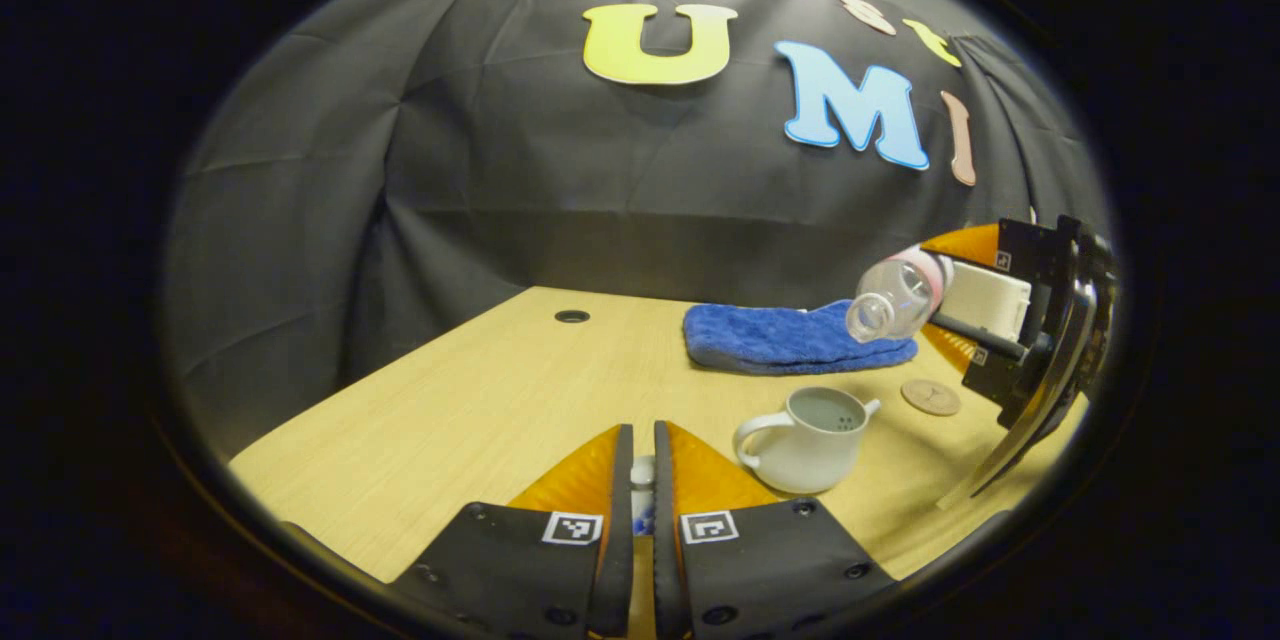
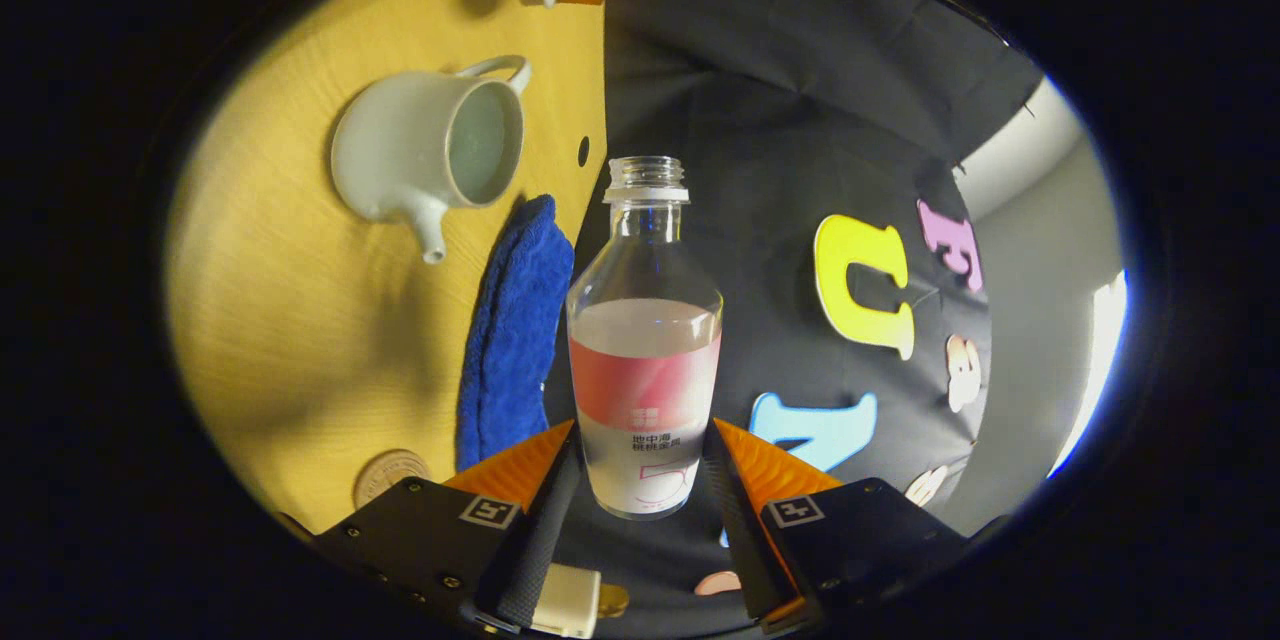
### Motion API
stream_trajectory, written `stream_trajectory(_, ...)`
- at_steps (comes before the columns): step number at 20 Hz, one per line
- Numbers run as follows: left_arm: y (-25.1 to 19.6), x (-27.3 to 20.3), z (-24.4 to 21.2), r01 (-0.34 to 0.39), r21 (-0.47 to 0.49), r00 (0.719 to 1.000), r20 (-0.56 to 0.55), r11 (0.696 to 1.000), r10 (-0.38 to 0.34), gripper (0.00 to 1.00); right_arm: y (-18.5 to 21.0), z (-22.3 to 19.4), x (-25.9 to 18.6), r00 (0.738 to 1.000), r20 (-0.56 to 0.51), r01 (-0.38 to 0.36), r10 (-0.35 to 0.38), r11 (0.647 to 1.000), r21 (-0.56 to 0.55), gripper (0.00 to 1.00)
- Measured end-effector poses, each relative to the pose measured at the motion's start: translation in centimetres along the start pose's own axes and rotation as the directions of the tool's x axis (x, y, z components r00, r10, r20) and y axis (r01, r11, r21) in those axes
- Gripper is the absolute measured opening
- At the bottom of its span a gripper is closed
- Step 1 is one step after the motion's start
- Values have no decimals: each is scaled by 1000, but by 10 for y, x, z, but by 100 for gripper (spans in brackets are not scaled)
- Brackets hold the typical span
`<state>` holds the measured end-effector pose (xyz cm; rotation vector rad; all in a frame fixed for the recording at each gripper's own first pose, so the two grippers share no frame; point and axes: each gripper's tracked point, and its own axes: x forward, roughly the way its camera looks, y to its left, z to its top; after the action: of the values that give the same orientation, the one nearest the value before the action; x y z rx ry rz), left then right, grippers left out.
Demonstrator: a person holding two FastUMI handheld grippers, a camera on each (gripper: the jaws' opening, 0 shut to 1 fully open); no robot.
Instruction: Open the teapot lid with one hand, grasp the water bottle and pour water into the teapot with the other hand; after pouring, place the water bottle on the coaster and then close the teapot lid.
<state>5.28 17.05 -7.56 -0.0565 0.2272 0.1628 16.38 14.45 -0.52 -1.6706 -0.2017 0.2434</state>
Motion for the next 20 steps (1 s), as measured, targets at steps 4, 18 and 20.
stream_trajectory(4,-1,0,0,1,-3,1000,0,1000,-1,14,30,4,-7,991,10,-127,130,949,289,75)
stream_trajectory(18,-4,-1,1,10,-16,1000,4,1000,-10,15,18,-66,-16,986,10,-60,167,300,952,75)
stream_trajectory(20,-7,0,2,13,-19,1000,6,1000,-13,15,34,-80,-18,983,1,-39,185,203,978,75)
